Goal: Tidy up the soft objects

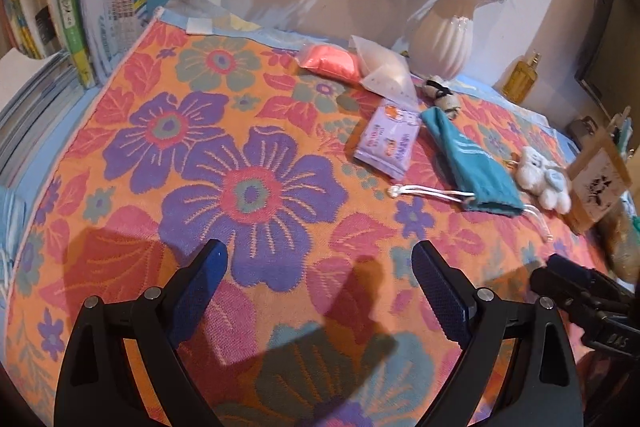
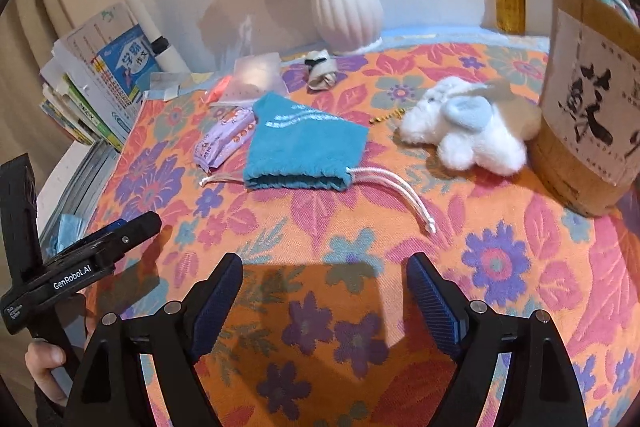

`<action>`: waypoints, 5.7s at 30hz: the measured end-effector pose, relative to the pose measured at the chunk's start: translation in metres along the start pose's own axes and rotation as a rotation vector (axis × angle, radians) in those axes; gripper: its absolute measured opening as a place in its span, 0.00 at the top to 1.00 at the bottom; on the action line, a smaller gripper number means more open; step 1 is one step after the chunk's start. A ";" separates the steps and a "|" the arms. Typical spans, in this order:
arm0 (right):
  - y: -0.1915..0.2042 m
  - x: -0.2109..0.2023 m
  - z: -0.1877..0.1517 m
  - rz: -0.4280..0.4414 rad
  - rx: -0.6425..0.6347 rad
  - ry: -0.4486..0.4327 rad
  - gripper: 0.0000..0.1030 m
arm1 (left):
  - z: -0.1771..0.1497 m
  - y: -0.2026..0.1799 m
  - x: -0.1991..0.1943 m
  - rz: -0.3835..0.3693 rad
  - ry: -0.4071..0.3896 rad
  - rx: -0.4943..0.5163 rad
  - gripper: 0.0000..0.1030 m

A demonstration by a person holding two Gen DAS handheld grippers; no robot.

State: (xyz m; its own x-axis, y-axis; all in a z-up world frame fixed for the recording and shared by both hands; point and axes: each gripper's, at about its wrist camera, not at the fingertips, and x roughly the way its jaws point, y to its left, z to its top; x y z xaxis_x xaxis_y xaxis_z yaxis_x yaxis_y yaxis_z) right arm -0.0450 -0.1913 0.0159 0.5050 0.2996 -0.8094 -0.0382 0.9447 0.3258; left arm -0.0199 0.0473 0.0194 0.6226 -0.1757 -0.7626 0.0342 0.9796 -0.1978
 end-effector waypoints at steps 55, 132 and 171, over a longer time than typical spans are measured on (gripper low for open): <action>0.007 -0.044 -0.044 0.013 -0.069 -0.139 0.75 | -0.029 -0.064 -0.013 -0.098 -0.073 0.259 0.67; -0.277 -0.281 -0.046 -0.155 0.671 -0.408 0.26 | 0.030 -0.358 -0.095 -0.423 -0.177 0.521 0.25; 0.027 0.032 0.012 -0.145 -0.068 0.100 0.00 | -0.010 -0.001 0.006 0.096 -0.030 -0.003 0.07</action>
State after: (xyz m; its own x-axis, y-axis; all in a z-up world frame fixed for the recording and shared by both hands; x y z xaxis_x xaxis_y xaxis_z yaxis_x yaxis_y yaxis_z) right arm -0.0194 -0.1579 0.0044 0.4214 0.1679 -0.8912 -0.0306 0.9848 0.1710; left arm -0.0240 0.0438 0.0090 0.6459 -0.0782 -0.7594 -0.0286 0.9916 -0.1264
